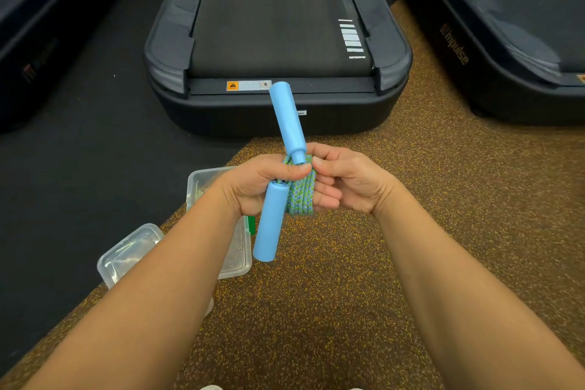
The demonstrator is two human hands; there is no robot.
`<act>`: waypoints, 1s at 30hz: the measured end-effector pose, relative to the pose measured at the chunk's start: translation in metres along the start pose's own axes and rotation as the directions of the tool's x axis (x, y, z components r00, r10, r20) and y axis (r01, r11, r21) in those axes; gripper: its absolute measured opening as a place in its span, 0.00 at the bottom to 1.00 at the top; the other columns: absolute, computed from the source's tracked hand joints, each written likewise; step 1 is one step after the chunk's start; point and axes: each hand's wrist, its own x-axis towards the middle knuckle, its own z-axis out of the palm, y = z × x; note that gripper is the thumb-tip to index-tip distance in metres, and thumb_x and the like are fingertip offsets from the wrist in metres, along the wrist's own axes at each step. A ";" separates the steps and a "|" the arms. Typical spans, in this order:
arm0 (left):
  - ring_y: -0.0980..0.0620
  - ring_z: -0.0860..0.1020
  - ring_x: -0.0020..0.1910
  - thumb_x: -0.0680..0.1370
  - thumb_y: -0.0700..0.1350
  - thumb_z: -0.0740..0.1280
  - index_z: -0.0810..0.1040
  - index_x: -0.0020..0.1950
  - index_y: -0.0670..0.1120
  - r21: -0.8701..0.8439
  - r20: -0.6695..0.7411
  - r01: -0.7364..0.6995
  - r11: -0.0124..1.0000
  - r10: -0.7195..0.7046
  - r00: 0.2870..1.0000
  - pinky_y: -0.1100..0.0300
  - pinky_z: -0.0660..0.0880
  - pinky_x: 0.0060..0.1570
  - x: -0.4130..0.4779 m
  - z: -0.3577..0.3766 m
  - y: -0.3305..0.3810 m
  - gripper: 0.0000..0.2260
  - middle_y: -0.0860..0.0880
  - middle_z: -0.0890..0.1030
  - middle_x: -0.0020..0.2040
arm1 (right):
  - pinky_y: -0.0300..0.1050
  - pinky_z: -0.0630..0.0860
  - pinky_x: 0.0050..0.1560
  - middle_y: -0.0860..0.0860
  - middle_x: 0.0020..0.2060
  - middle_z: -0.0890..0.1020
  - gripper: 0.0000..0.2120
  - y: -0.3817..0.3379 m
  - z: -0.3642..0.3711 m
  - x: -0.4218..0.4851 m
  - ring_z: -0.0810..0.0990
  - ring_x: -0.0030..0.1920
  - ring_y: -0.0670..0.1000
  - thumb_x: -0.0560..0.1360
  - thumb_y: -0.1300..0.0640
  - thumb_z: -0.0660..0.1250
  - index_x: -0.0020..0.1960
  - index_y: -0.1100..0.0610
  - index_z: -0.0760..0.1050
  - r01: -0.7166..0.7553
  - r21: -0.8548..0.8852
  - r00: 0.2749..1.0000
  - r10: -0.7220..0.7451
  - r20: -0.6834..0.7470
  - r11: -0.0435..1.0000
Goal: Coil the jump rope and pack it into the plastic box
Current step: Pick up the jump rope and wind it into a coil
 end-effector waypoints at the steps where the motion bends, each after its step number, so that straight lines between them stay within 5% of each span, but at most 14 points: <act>1: 0.38 0.81 0.52 0.70 0.43 0.73 0.73 0.60 0.29 0.000 -0.004 -0.002 1.000 0.002 1.000 0.46 0.76 0.56 0.000 0.000 0.000 0.25 0.32 0.80 0.54 | 0.44 0.81 0.47 0.54 0.47 0.83 0.13 -0.001 0.001 0.000 0.83 0.47 0.51 0.78 0.64 0.58 0.61 0.60 0.74 0.004 -0.022 1.000 -0.004 -0.002 1.000; 9: 0.41 0.83 0.47 0.76 0.39 0.62 0.77 0.56 0.32 0.080 -0.105 -0.013 0.997 0.021 0.994 0.49 0.78 0.55 0.002 0.005 0.001 0.14 0.35 0.82 0.49 | 0.43 0.82 0.47 0.55 0.44 0.83 0.10 -0.001 0.002 0.004 0.83 0.44 0.51 0.78 0.66 0.57 0.55 0.61 0.75 0.063 -0.059 0.995 -0.067 -0.070 0.996; 19: 0.42 0.84 0.46 0.74 0.39 0.66 0.78 0.55 0.34 0.067 -0.123 -0.032 0.997 0.040 0.992 0.47 0.78 0.55 0.002 0.001 0.000 0.13 0.37 0.83 0.48 | 0.51 0.76 0.48 0.62 0.49 0.76 0.14 -0.001 -0.001 0.009 0.74 0.48 0.60 0.76 0.60 0.63 0.60 0.61 0.74 0.006 -0.143 0.995 -0.021 -0.099 0.990; 25: 0.43 0.84 0.45 0.74 0.40 0.65 0.79 0.52 0.34 0.083 -0.185 -0.034 0.996 0.049 0.982 0.48 0.79 0.53 0.005 0.003 0.000 0.11 0.37 0.83 0.47 | 0.41 0.79 0.35 0.57 0.41 0.79 0.08 -0.001 0.002 0.010 0.78 0.38 0.50 0.75 0.61 0.63 0.53 0.59 0.76 0.037 -0.187 0.990 -0.062 -0.126 0.982; 30: 0.43 0.84 0.43 0.75 0.38 0.63 0.79 0.52 0.35 0.092 -0.185 -0.035 0.995 0.052 0.981 0.50 0.80 0.50 0.004 0.005 0.000 0.10 0.37 0.83 0.46 | 0.41 0.79 0.37 0.59 0.43 0.77 0.09 -0.004 0.001 0.008 0.78 0.40 0.52 0.76 0.61 0.62 0.56 0.59 0.75 0.004 -0.166 0.997 -0.017 -0.077 0.986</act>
